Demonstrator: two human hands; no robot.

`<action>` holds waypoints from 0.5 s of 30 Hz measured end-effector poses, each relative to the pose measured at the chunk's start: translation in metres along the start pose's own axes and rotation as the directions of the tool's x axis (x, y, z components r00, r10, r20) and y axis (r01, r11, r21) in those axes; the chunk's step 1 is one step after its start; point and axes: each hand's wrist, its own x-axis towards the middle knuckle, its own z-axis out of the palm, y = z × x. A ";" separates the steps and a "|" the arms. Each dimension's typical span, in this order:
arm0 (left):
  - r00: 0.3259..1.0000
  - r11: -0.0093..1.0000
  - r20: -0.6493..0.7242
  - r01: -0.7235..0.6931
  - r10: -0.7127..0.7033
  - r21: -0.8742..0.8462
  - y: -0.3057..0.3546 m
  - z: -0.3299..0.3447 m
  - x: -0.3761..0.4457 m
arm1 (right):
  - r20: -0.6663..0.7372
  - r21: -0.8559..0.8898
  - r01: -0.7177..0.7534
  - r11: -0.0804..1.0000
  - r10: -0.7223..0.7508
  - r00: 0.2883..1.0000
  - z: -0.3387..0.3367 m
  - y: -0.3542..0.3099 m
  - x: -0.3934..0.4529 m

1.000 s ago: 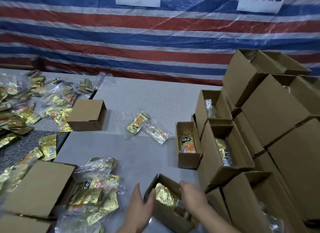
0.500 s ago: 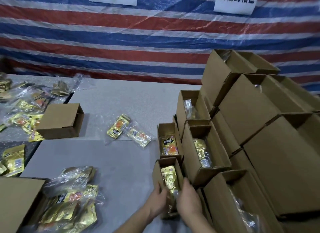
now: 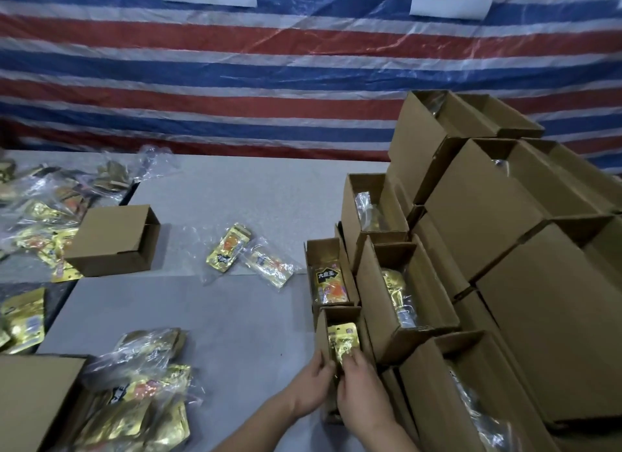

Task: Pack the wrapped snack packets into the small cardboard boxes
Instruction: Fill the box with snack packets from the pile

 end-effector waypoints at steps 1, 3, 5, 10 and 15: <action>1.000 0.999 -0.016 0.027 -0.026 0.027 -0.002 -0.004 -0.002 | -0.009 0.014 0.000 1.000 0.001 1.000 0.000 -0.001 0.002; 0.990 0.991 -0.109 0.097 -0.087 0.091 -0.010 -0.021 -0.008 | -0.031 0.035 0.010 0.999 -0.009 0.999 -0.002 -0.008 0.007; 0.975 0.976 -0.206 0.116 -0.077 0.185 -0.022 -0.049 -0.016 | -0.060 0.049 0.052 0.997 -0.049 0.997 -0.005 -0.019 0.015; 0.854 0.914 -0.517 0.168 0.052 0.370 -0.043 -0.157 -0.047 | -0.111 0.051 0.175 0.983 -0.169 0.979 -0.002 -0.055 0.044; 0.631 0.750 -0.775 0.494 0.038 0.440 -0.074 -0.273 -0.103 | -0.031 0.109 0.247 0.963 -0.245 0.969 0.017 -0.085 0.063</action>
